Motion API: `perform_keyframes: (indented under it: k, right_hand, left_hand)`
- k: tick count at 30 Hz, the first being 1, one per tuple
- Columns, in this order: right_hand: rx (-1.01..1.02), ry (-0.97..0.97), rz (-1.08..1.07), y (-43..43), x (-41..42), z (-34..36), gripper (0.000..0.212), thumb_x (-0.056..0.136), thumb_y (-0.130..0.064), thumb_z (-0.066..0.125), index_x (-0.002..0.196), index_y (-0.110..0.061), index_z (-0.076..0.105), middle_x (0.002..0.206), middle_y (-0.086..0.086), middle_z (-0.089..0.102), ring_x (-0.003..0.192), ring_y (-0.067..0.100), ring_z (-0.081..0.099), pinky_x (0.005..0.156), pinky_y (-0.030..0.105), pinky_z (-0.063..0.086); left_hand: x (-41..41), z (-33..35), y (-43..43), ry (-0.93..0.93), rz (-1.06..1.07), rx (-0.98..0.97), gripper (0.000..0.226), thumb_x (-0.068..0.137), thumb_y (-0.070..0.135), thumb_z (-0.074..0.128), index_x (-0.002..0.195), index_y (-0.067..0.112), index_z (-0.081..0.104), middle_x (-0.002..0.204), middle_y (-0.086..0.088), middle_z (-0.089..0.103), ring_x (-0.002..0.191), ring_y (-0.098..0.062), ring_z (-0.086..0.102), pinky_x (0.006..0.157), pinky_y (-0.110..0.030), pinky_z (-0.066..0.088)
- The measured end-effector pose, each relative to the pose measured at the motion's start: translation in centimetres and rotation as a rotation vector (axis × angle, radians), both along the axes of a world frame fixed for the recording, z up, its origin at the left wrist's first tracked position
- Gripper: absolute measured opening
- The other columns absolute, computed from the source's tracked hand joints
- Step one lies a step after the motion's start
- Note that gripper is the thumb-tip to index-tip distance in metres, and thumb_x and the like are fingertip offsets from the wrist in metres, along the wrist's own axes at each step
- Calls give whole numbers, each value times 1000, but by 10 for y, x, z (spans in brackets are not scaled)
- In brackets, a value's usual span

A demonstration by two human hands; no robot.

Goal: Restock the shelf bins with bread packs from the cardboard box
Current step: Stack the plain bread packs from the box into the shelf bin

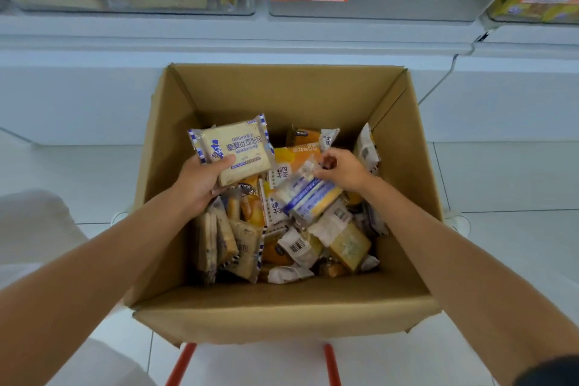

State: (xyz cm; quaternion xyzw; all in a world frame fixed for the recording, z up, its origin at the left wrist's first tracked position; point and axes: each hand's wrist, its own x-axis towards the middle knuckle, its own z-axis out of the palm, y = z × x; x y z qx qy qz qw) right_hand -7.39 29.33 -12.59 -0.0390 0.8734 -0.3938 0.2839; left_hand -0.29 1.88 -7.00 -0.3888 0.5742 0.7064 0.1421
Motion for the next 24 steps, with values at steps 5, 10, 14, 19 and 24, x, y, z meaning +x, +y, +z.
perform_keyframes:
  k: [5,10,14,19,24]
  right_hand:
    - [351,240,74,-36,0,-17,72,88,-25,65,150,-15,29,151,11,33,137,30,31,111,39,34]
    - [658,293,282,-73,27,-31,84,79,-65,59,142,-12,37,147,13,33,138,33,28,112,49,28]
    - [650,554,263,-76,23,-27,30,90,-17,54,120,-14,55,116,8,61,114,29,53,107,45,33]
    - [463,505,432,-47,-7,-11,50,86,-15,66,134,-18,51,144,5,46,139,22,34,118,43,21]
    - [564,351,566,-67,-26,-27,85,87,-32,66,154,-23,15,162,2,12,149,24,9,120,44,9]
  left_hand:
    - [-10,3,-7,42,62,-64,35,89,13,69,122,15,58,112,-8,72,97,-22,72,86,-45,58]
    - [-12,6,-9,73,30,-103,27,89,13,69,114,19,60,109,-6,72,98,-23,71,88,-48,57]
    - [-10,10,-13,119,23,-218,24,90,15,68,112,22,61,112,-3,71,99,-20,70,87,-44,58]
    - [-14,21,-16,150,14,-236,28,91,16,67,119,19,62,111,-3,72,95,-18,71,76,-36,59]
    - [-17,23,-16,140,23,-218,27,92,17,67,118,17,63,104,-1,73,84,-12,71,58,-26,56]
